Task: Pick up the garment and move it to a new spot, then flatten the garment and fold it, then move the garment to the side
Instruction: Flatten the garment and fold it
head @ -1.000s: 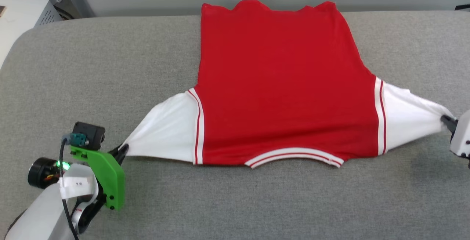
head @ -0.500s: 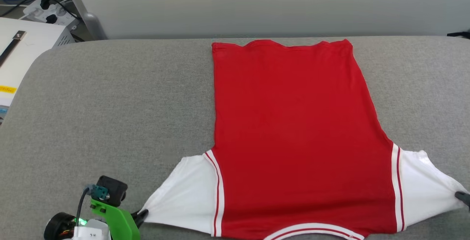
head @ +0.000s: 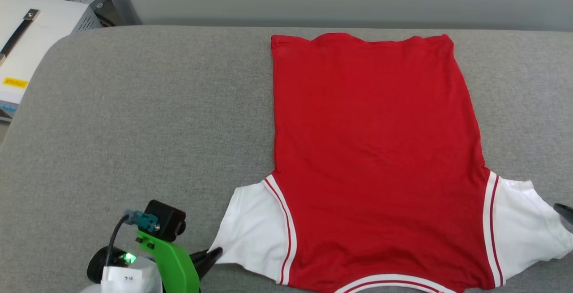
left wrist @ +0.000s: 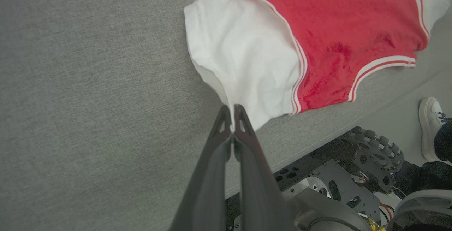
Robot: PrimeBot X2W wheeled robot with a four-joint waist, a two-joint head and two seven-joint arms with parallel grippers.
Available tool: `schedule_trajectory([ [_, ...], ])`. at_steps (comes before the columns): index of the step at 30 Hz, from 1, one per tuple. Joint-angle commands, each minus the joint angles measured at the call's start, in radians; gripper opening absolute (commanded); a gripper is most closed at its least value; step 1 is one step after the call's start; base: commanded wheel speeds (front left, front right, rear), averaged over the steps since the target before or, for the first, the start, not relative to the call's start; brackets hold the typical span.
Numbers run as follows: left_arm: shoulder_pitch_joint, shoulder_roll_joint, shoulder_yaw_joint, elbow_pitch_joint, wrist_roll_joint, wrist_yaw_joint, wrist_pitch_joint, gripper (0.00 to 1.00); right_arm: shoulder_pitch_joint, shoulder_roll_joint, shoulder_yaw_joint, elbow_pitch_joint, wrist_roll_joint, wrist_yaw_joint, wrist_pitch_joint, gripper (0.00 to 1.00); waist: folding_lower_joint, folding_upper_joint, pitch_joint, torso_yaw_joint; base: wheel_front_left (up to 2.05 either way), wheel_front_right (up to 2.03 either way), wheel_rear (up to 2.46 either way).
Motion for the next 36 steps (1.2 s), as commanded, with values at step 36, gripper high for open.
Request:
schedule_trajectory([
  [36, -0.214, -0.071, -0.107, -0.392, 0.168, -0.010, 0.051, 0.00, -0.965, -0.207, 0.032, 0.194, -0.242, -0.001, 0.338, 1.00, 0.0001, 0.0000, 0.540, 0.374, 0.00, 0.00, 0.00],
])
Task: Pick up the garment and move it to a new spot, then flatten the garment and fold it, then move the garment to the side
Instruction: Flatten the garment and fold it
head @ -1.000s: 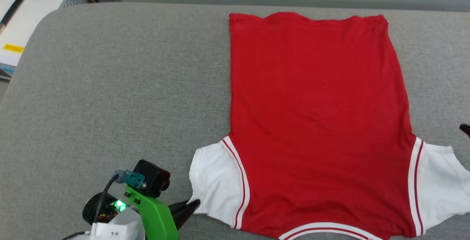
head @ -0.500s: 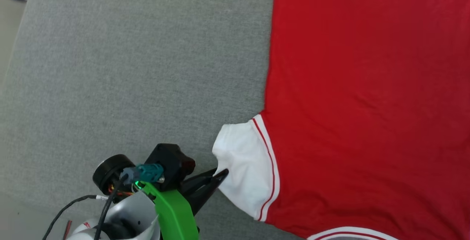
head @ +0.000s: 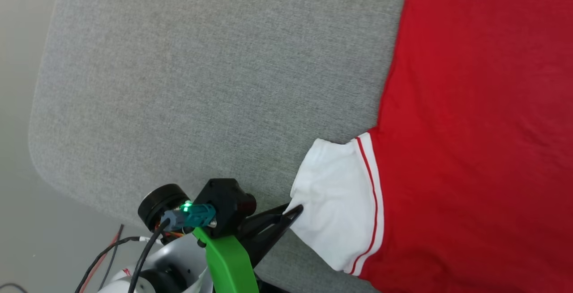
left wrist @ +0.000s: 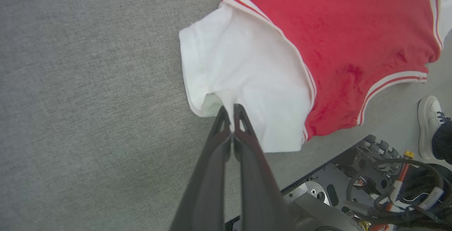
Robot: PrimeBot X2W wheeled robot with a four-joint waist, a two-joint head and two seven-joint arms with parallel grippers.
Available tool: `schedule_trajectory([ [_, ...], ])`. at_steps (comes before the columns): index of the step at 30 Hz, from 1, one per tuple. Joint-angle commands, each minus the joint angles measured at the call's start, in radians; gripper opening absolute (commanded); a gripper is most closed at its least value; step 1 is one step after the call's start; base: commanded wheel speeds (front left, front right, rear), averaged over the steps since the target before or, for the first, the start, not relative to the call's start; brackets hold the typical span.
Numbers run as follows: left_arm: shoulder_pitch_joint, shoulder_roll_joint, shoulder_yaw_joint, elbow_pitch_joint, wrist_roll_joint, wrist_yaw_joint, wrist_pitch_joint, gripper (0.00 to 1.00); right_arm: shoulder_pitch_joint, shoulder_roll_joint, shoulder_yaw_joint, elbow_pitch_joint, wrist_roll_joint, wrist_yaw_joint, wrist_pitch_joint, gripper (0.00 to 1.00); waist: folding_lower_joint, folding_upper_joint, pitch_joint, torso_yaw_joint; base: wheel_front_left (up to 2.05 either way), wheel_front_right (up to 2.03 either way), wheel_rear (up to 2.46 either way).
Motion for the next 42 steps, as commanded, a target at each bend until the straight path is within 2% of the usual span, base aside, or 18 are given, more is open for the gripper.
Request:
schedule_trajectory([
  [1, -0.019, -0.013, -0.003, 0.007, 0.009, -0.006, -0.010, 0.00, -0.022, -0.010, 0.007, 0.014, -0.009, -0.001, -0.007, 1.00, -0.0002, 0.0000, 0.044, 0.045, 0.00, 0.00, 0.00],
  [7, -0.022, -0.028, -0.005, 0.027, 0.002, -0.014, -0.033, 0.00, -0.002, -0.040, 0.067, 0.056, -0.003, -0.001, -0.002, 1.00, -0.0002, 0.0000, 0.049, 0.056, 0.00, 0.00, 0.00],
  [8, -0.021, -0.031, -0.002, 0.030, -0.003, -0.012, -0.036, 0.00, 0.005, -0.044, 0.072, 0.060, 0.000, -0.001, -0.002, 0.96, -0.0002, 0.0000, 0.047, 0.056, 0.00, 0.00, 0.00],
  [9, -0.020, -0.031, 0.004, 0.032, -0.008, -0.009, -0.039, 0.00, 0.013, -0.050, 0.079, 0.065, 0.002, -0.001, -0.001, 0.07, -0.0002, 0.0000, 0.045, 0.057, 0.00, 0.00, 0.00],
  [10, -0.021, -0.029, 0.010, 0.033, -0.009, -0.006, -0.041, 0.00, 0.021, -0.055, 0.085, 0.068, 0.004, -0.001, 0.000, 0.00, -0.0002, 0.0000, 0.045, 0.058, 0.00, 0.00, 0.00],
  [16, -0.021, -0.015, 0.021, 0.040, -0.014, -0.001, -0.036, 0.00, 0.052, -0.068, 0.098, 0.091, 0.024, -0.001, -0.031, 0.00, -0.0002, 0.0000, 0.026, 0.049, 0.00, 0.00, 0.00],
  [23, -0.018, -0.008, 0.037, 0.068, -0.019, 0.020, -0.030, 0.00, 0.119, -0.060, 0.123, 0.130, 0.042, -0.001, -0.100, 0.00, -0.0002, 0.0000, -0.050, 0.009, 0.00, 0.00, 0.00],
  [33, 0.047, 0.026, 0.095, 0.117, -0.065, 0.076, -0.034, 0.00, 0.290, -0.021, 0.167, 0.155, 0.091, -0.001, -0.183, 0.00, -0.0002, 0.0000, -0.220, -0.114, 0.00, 0.00, 0.00],
  [42, 0.130, 0.051, 0.127, 0.146, -0.121, 0.109, -0.039, 0.00, 0.528, 0.038, 0.158, 0.116, 0.120, -0.001, -0.211, 0.00, -0.0002, 0.0000, -0.378, -0.220, 0.00, 0.00, 0.00],
])
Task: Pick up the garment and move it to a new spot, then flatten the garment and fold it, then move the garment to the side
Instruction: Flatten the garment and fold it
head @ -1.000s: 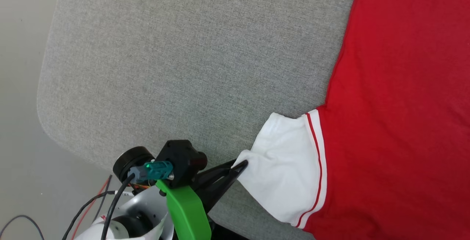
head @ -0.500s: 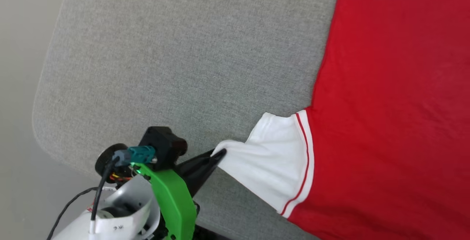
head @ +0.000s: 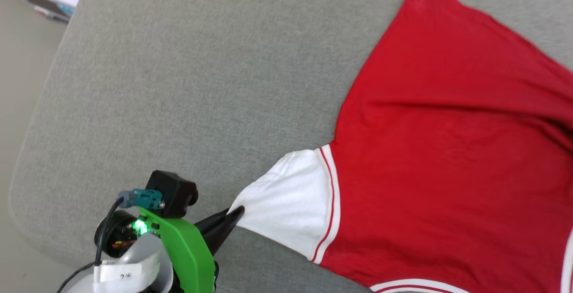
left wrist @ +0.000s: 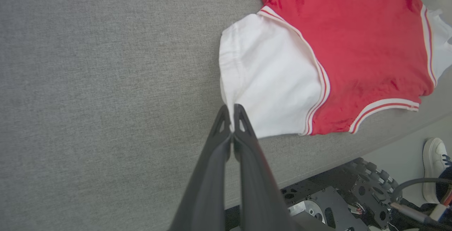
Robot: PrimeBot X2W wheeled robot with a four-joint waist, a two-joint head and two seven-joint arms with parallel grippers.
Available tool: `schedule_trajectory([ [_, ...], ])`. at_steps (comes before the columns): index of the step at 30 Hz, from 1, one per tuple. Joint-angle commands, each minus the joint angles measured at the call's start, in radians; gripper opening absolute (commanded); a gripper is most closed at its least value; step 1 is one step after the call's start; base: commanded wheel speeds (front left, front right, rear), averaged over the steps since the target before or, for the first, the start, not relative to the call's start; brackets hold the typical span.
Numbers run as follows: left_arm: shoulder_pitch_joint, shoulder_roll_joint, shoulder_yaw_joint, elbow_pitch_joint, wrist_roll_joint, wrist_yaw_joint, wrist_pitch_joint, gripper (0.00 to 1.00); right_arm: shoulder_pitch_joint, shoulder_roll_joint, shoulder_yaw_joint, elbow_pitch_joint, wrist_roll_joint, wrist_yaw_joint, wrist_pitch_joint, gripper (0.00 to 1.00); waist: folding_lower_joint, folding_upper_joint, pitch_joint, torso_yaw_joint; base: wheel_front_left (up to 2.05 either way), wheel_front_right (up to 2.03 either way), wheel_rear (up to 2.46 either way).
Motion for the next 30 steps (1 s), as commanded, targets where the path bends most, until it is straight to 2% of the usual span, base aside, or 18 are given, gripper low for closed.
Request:
schedule_trajectory([
  [1, 0.020, 0.008, 0.009, 0.007, -0.014, 0.008, -0.006, 0.00, 0.059, 0.004, -0.003, 0.002, 0.012, -0.001, 0.007, 0.00, 0.0001, 0.0000, -0.121, -0.105, 0.00, 0.00, 0.00],
  [5, 0.064, -0.007, 0.020, 0.032, -0.064, 0.012, -0.024, 0.00, 0.157, 0.016, -0.028, -0.060, 0.020, -0.001, 0.000, 0.00, 0.0001, 0.0000, -0.168, -0.139, 0.00, 0.00, 0.00],
  [13, 0.098, -0.017, 0.028, 0.086, -0.060, 0.017, -0.072, 0.00, 0.333, 0.048, -0.105, -0.222, 0.039, -0.001, 0.033, 0.00, 0.0001, 0.0000, -0.220, -0.176, 0.00, 0.00, 0.00],
  [20, 0.098, -0.060, 0.016, 0.120, -0.042, 0.032, -0.113, 0.00, 0.531, 0.134, -0.207, -0.374, 0.023, -0.001, 0.083, 0.00, 0.0001, 0.0000, -0.247, -0.174, 0.00, 0.00, 0.00],
  [28, 0.069, -0.111, -0.013, 0.170, -0.026, 0.022, -0.139, 0.00, 0.669, 0.239, -0.243, -0.440, 0.004, -0.001, 0.063, 0.00, 0.0001, 0.0000, -0.259, -0.161, 0.00, 0.00, 0.00],
  [30, 0.057, -0.121, -0.017, 0.182, -0.024, 0.016, -0.148, 0.00, 0.678, 0.239, -0.229, -0.453, 0.003, -0.001, 0.036, 1.00, 0.0001, 0.0000, -0.260, -0.156, 0.00, 0.00, 0.00],
])
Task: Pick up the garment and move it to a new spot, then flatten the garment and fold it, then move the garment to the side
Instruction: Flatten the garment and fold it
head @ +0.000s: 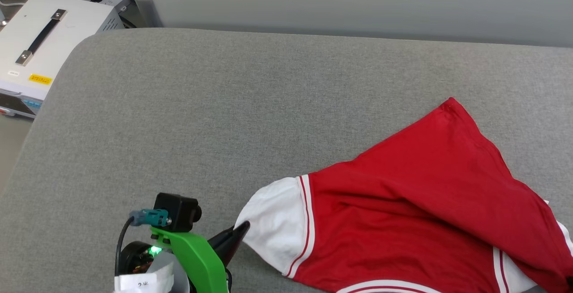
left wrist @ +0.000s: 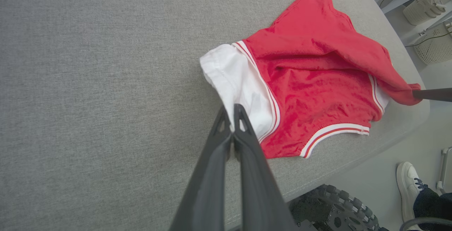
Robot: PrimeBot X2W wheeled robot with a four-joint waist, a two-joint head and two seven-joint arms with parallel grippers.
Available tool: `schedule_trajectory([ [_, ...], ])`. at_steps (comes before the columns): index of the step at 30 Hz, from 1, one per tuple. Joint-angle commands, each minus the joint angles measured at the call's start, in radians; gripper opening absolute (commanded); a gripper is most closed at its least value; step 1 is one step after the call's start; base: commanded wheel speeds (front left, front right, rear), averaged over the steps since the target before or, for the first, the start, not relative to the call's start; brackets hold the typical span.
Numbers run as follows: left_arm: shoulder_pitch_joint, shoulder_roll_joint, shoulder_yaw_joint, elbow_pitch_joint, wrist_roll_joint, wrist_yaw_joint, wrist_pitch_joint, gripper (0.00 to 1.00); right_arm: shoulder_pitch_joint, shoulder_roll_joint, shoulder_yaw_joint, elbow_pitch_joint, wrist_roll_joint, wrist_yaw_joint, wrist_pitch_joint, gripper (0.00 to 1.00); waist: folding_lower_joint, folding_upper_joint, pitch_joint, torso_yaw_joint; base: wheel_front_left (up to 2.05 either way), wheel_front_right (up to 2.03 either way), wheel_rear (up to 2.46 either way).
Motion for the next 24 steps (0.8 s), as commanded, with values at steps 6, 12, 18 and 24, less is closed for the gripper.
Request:
schedule_trajectory([
  [6, -0.027, -0.004, -0.005, -0.004, 0.018, -0.011, -0.009, 0.00, -0.030, -0.052, 0.018, -0.063, 0.034, -0.001, 0.007, 1.00, 0.0001, 0.0000, 0.004, 0.011, 0.00, 0.00, 0.00],
  [12, -0.056, 0.018, -0.019, -0.043, 0.084, -0.004, -0.009, 0.00, -0.140, -0.097, 0.010, -0.169, 0.091, -0.001, 0.067, 1.00, 0.0001, 0.0000, 0.041, 0.039, 0.00, 0.00, 0.00],
  [18, -0.102, -0.003, -0.049, -0.118, 0.123, -0.004, 0.000, 0.00, -0.286, -0.139, 0.043, -0.223, 0.098, -0.001, 0.128, 1.00, 0.0001, 0.0000, 0.113, 0.096, 0.00, 0.00, 0.00],
  [24, -0.142, -0.028, -0.080, -0.145, 0.148, -0.018, 0.003, 0.00, -0.458, -0.152, 0.120, -0.159, 0.071, -0.001, 0.155, 1.00, 0.0001, 0.0000, 0.201, 0.162, 0.00, 0.00, 0.00],
])
